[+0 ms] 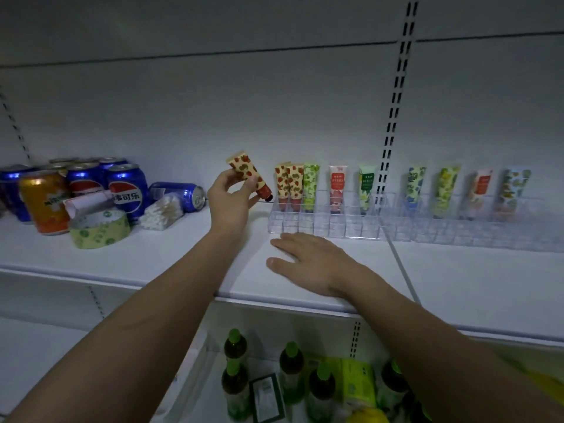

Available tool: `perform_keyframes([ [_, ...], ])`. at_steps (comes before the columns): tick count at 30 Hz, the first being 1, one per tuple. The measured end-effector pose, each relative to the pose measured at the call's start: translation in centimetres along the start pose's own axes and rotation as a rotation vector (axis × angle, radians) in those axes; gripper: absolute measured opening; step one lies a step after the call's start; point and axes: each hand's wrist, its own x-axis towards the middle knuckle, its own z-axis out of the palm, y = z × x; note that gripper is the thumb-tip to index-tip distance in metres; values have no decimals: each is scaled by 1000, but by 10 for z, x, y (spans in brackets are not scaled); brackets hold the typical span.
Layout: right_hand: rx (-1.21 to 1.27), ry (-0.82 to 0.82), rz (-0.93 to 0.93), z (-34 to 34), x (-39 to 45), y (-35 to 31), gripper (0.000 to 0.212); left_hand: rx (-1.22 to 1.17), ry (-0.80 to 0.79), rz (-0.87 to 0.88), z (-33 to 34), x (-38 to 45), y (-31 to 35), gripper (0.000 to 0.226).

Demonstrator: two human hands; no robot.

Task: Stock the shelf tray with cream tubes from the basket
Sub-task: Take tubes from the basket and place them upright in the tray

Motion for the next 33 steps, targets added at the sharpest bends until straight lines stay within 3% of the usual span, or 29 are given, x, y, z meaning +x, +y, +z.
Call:
perform_keyframes([
  [5, 27, 3, -5, -2, -3, 1, 64, 89, -41, -12, 17, 20, 14, 35],
  [12, 18, -1, -6, -1, 0, 2, 65, 317, -111, -84, 35, 32, 8, 35],
  [26, 25, 31, 10, 3, 3, 3, 66, 376, -113, -64, 42, 36, 2, 33],
  [33, 24, 40, 5, 3, 4, 4, 66, 515, -159, -94, 38, 27, -11, 30],
])
